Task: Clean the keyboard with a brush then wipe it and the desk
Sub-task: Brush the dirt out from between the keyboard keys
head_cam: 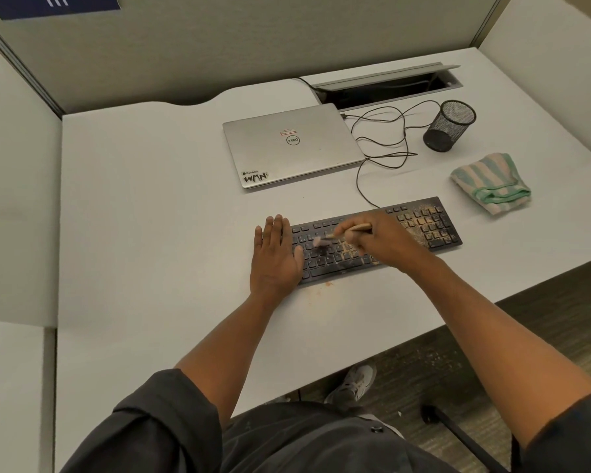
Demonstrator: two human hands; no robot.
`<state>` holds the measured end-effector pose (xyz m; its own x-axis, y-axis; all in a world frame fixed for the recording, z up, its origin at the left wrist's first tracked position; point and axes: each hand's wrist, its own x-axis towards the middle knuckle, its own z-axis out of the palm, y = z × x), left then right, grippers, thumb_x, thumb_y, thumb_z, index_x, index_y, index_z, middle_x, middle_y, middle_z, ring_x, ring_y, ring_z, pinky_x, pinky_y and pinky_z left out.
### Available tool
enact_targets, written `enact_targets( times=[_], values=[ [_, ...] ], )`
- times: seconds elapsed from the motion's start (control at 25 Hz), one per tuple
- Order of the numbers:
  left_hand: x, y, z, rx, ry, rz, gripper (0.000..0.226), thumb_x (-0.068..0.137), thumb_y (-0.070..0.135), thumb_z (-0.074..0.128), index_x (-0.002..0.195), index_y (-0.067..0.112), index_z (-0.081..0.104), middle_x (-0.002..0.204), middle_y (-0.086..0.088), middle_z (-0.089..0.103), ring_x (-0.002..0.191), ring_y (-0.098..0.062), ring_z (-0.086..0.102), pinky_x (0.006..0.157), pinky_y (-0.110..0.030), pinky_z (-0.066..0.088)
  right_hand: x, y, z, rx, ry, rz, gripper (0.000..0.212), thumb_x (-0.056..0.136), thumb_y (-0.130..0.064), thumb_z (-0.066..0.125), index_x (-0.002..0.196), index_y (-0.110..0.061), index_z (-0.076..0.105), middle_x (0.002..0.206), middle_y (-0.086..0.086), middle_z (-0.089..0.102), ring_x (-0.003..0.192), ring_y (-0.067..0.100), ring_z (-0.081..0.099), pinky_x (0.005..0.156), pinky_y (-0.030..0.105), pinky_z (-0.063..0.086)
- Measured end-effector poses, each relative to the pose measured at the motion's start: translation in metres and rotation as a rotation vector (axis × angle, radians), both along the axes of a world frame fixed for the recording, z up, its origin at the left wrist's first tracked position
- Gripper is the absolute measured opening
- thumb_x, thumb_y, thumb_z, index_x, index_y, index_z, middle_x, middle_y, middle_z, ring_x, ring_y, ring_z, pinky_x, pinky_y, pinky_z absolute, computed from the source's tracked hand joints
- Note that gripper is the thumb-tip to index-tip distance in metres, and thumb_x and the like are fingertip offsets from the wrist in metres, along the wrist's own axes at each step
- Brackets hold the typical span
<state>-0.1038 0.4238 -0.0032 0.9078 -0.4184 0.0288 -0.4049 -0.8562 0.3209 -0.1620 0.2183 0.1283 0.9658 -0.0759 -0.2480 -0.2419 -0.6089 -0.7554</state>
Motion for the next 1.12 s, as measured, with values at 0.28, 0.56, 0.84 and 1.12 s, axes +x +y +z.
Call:
enact_targets(
  times=[0.28,0.56,0.84,1.12],
  values=[
    [0.0,0.0,0.001,0.005,0.004,-0.004,0.08,0.094,0.046,0.009,0.16,0.002,0.019,0.167,-0.016,0.018,0.156,-0.029,0.009,0.127,-0.043,-0.004,0.001,0.0,-0.004,-0.166,-0.075,-0.073,0.019,0.096,-0.004,0.062,0.1,-0.015,0.078,0.086,-0.003,0.07,0.057,-0.005,0.053,0.051,0.005,0.036],
    [0.0,0.0,0.002,0.008,0.004,-0.006,0.08,0.093,0.047,0.008,0.159,0.002,0.019,0.167,-0.016,0.019,0.156,-0.03,0.009,0.127,-0.043,-0.004,0.001,0.007,-0.016,-0.233,-0.105,-0.032,0.023,0.094,0.001,0.063,0.104,-0.014,0.078,0.09,-0.006,0.065,0.075,0.002,0.055,0.072,0.02,0.048],
    [0.0,0.0,0.002,0.012,0.014,-0.006,0.081,0.093,0.047,0.006,0.16,0.003,0.017,0.168,-0.016,0.017,0.157,-0.029,0.007,0.127,-0.042,-0.006,0.0,0.01,-0.016,-0.144,-0.114,-0.064,0.023,0.095,-0.001,0.062,0.102,-0.015,0.078,0.098,0.001,0.073,0.082,0.006,0.063,0.066,0.006,0.041],
    [-0.001,0.0,0.004,0.004,0.016,-0.003,0.081,0.093,0.046,0.007,0.16,0.003,0.017,0.168,-0.016,0.017,0.156,-0.029,0.007,0.127,-0.042,-0.006,0.016,0.015,-0.009,-0.149,-0.203,-0.142,0.016,0.097,-0.011,0.06,0.1,-0.015,0.076,0.09,-0.006,0.07,0.079,-0.002,0.06,0.066,0.009,0.041]
  ],
)
